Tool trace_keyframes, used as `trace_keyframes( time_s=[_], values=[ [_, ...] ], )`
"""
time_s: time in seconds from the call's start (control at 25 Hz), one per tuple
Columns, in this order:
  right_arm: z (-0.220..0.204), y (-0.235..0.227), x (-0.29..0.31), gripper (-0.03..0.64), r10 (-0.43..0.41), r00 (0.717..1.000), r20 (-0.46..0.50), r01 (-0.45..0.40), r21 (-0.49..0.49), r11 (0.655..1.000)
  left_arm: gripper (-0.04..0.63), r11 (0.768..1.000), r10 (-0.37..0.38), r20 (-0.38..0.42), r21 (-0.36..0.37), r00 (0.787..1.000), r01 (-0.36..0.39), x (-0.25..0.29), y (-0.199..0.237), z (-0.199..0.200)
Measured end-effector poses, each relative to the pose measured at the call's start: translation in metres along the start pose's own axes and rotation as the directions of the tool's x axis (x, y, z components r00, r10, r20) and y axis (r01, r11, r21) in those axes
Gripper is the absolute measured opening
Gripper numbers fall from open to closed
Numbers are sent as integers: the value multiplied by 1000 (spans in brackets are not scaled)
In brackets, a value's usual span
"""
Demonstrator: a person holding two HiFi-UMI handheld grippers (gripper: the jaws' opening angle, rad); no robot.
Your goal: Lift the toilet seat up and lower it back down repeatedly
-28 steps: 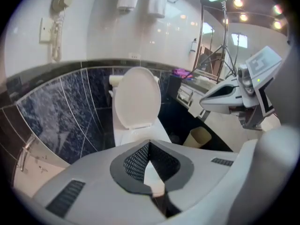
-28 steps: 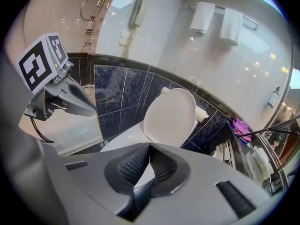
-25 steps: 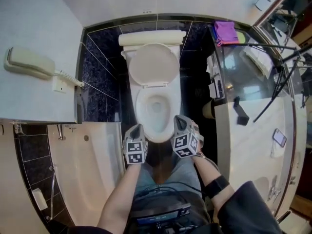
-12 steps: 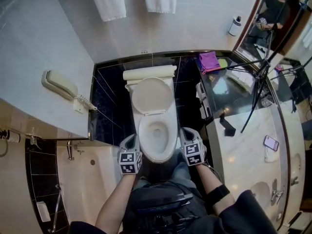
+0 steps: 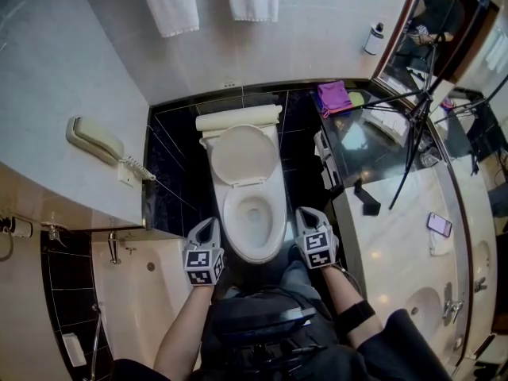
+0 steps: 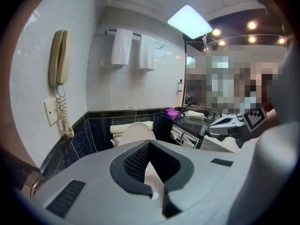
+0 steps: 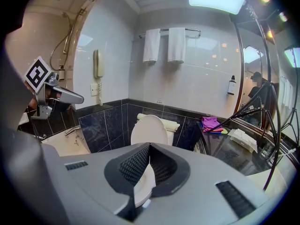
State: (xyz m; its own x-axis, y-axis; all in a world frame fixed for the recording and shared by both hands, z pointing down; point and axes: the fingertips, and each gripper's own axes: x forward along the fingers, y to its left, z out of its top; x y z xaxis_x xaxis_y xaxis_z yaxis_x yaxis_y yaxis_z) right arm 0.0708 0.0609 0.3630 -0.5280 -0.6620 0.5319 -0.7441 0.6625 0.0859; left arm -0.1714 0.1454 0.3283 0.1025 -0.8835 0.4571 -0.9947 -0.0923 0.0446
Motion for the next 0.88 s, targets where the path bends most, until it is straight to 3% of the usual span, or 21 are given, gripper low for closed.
trace_keyframes(
  time_s=[0.32, 0.64, 0.88],
  values=[
    [-10, -8, 6, 18, -8, 1000, -27, 8, 13, 1000, 0, 1000, -1, 26, -11, 1000, 2, 8, -3, 3],
    [-24, -15, 26, 20, -9, 997, -70, 12, 40, 999, 0, 1000, -2, -7, 5, 1000, 2, 24, -8, -9],
    [-72, -18, 53, 80, 42, 988, -152, -16, 169, 986, 0, 1000, -7, -41, 29, 999, 8, 46, -13, -33]
  ],
)
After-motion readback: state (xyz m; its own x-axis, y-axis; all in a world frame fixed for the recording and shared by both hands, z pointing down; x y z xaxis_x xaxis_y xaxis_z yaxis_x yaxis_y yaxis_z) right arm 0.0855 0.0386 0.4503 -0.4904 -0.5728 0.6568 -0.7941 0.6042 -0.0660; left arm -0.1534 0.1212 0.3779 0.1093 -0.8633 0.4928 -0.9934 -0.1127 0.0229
